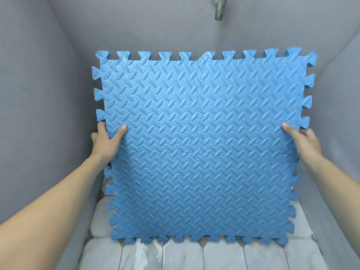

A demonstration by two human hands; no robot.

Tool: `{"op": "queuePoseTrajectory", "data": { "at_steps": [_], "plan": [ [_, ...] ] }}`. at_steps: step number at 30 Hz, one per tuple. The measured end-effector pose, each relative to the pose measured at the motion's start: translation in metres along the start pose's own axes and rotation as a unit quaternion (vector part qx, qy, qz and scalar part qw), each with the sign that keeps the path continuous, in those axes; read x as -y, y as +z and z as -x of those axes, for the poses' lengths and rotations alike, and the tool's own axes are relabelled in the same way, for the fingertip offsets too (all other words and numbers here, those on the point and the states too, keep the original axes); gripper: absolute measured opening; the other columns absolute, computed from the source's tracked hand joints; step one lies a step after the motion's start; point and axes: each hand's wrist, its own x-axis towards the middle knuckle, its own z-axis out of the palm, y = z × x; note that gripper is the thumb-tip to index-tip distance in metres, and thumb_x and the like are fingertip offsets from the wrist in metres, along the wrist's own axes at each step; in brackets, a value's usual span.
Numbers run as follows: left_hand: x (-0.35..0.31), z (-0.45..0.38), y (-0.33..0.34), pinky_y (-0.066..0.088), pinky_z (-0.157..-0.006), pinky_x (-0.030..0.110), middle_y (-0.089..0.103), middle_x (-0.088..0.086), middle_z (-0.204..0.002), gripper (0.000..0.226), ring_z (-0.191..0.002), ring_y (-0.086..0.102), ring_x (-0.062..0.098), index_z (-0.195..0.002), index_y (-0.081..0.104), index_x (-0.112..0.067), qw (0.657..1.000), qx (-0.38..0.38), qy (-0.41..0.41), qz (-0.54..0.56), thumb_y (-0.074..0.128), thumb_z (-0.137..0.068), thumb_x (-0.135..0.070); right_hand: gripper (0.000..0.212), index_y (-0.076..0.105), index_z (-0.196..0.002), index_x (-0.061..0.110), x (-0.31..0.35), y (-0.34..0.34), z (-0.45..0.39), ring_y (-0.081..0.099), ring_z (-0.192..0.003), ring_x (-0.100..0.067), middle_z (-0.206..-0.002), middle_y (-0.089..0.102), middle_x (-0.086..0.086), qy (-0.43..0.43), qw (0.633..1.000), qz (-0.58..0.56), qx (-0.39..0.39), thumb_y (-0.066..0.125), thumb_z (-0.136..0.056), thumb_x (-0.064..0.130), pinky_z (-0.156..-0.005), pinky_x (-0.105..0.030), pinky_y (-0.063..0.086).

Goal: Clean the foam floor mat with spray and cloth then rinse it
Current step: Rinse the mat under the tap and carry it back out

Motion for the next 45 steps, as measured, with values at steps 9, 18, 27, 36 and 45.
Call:
{"op": "queuePoseTrajectory", "data": {
  "at_steps": [9,18,27,36,45],
  "plan": [
    [-0.054,0.087,-0.082,0.030,-0.093,0.036,0.036,0.016,-0.127,0.050,-0.107,0.035,0.020,-0.123,0.033,-0.016,0.993,0.007,-0.120,-0.014,0.051,-0.091,-0.051,0.070,0.059,-0.104,0.030,0.096,-0.046,0.080,0.071,-0.089,-0.005,-0.109,0.069,0.009,0.089,0.995,-0.035,0.041,0.084,-0.045,0.059,-0.072,-0.027,0.055],
    [-0.259,0.143,-0.202,0.028,-0.097,0.029,0.026,0.017,-0.141,0.085,-0.123,0.038,0.023,-0.134,0.024,-0.013,0.991,-0.096,-0.089,0.027,0.073,-0.075,-0.051,0.053,0.042,-0.116,0.023,0.323,-0.096,0.100,0.054,-0.086,0.009,-0.104,0.057,0.017,0.011,0.998,0.009,0.057,0.077,-0.078,0.036,-0.068,-0.010,0.043],
    [-0.446,0.218,-0.403,0.047,-0.082,0.040,0.059,0.005,-0.106,0.070,-0.097,0.060,0.027,-0.109,0.041,-0.016,0.983,-0.162,-0.043,0.074,0.081,-0.064,-0.053,0.050,0.045,-0.121,0.015,0.576,-0.155,0.162,0.054,-0.095,-0.015,-0.109,0.055,0.000,-0.037,0.996,0.022,0.078,0.075,-0.082,0.028,-0.056,-0.006,0.040],
    [-0.468,0.329,-0.539,0.046,-0.089,0.037,0.048,0.016,-0.133,0.090,-0.116,0.054,0.033,-0.141,0.022,-0.015,0.960,-0.237,-0.038,0.142,0.077,-0.074,-0.042,0.063,0.050,-0.129,0.010,0.702,-0.144,0.252,0.058,-0.102,-0.025,-0.118,0.059,-0.009,-0.101,0.969,0.060,0.219,0.079,-0.075,0.026,-0.079,-0.026,0.045],
    [-0.411,0.479,-0.648,0.043,-0.100,0.040,0.040,0.013,-0.137,0.118,-0.128,0.043,0.028,-0.138,0.030,-0.008,0.914,-0.359,-0.143,0.128,0.090,-0.047,-0.054,0.043,0.054,-0.108,0.027,0.746,-0.093,0.355,0.053,-0.091,-0.026,-0.094,0.056,-0.003,-0.228,0.906,0.095,0.345,0.081,-0.075,0.028,-0.079,-0.037,0.043]
  ]
}}
